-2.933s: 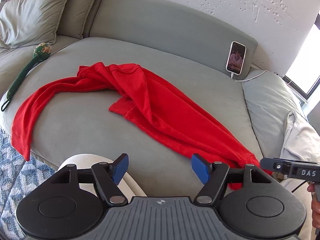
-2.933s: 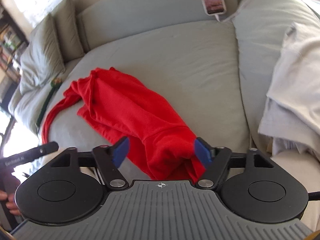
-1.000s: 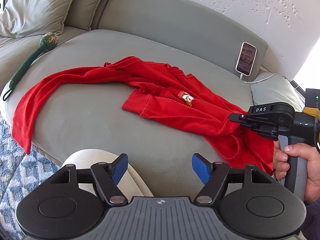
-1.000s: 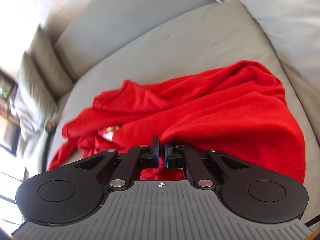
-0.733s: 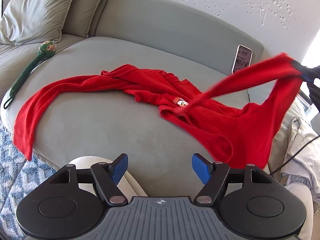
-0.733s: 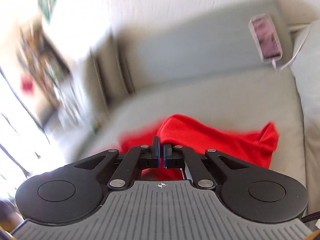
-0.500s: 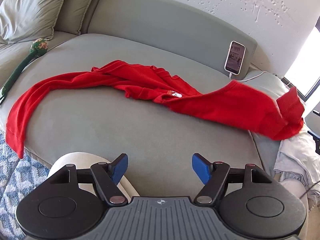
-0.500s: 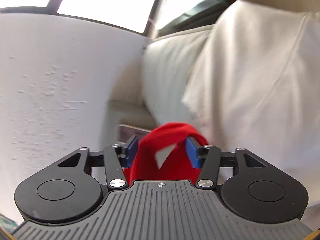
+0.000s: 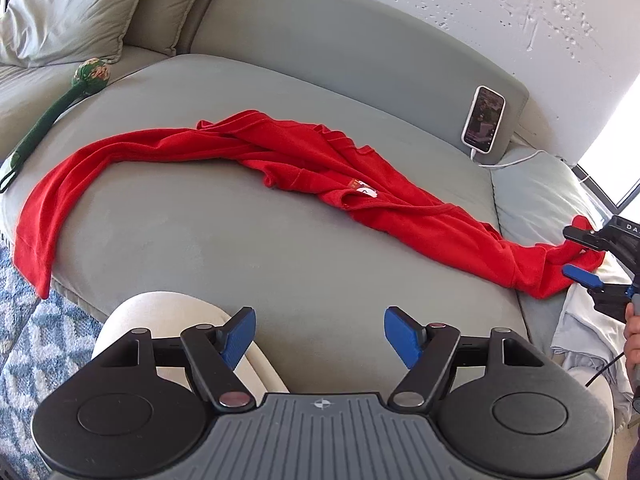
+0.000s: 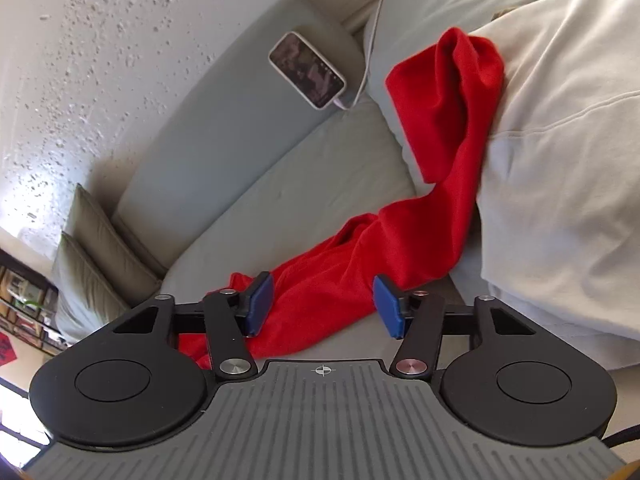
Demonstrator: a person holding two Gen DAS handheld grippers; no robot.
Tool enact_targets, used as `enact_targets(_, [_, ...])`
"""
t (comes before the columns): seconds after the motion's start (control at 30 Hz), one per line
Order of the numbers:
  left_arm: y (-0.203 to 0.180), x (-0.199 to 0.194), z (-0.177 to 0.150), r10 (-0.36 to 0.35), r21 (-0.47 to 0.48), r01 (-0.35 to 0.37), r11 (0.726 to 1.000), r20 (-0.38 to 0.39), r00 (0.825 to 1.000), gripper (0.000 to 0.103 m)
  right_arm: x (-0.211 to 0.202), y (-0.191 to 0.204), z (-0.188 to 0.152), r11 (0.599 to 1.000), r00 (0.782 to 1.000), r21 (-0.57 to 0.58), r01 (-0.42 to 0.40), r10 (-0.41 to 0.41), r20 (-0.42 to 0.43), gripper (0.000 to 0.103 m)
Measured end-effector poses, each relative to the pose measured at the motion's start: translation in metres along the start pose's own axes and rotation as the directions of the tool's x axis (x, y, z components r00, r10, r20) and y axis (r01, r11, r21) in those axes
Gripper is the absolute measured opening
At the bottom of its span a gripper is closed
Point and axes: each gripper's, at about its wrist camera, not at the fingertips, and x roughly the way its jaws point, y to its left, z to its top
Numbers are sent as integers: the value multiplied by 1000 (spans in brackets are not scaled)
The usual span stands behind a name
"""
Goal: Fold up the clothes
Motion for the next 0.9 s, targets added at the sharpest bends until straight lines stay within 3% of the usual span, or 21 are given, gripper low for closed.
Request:
enact_targets(0.2, [4,13,17,12,-23,-11,1000,13,1000,70,65,39,17,999,992,-36,-25,21,-126,54])
enact_targets(0.37, [7,31,32,3,-48,-3,999,-1,1000,70,116,81,20,966,988,-257,21,-59,-142,64])
enact_targets(0.53, [6,45,36,-15,-58,14,998,-20,1000,70,154,65,30,1000,974,16,26,-22,-225,63])
enact_targets(0.57, [5,48,36,-17,-54,15,998,-27,999,70,158,67,30,999,975,9,36,-33,-219,62])
enact_targets(0.7, [6,56,33,-18,-62,15,998,-51,999,70,172,88,26,960,981,-262,97,-137,-136,62])
enact_targets(0.83, [5,58,32,-20,-61,16,998,-61,998,70,193,79,16,952,954,-302,56,-140,-267,63])
enact_targets(0.9, [5,58,31,-15,-62,11,998,-64,998,70,191,81,5,924,956,-379,44,-150,-252,61])
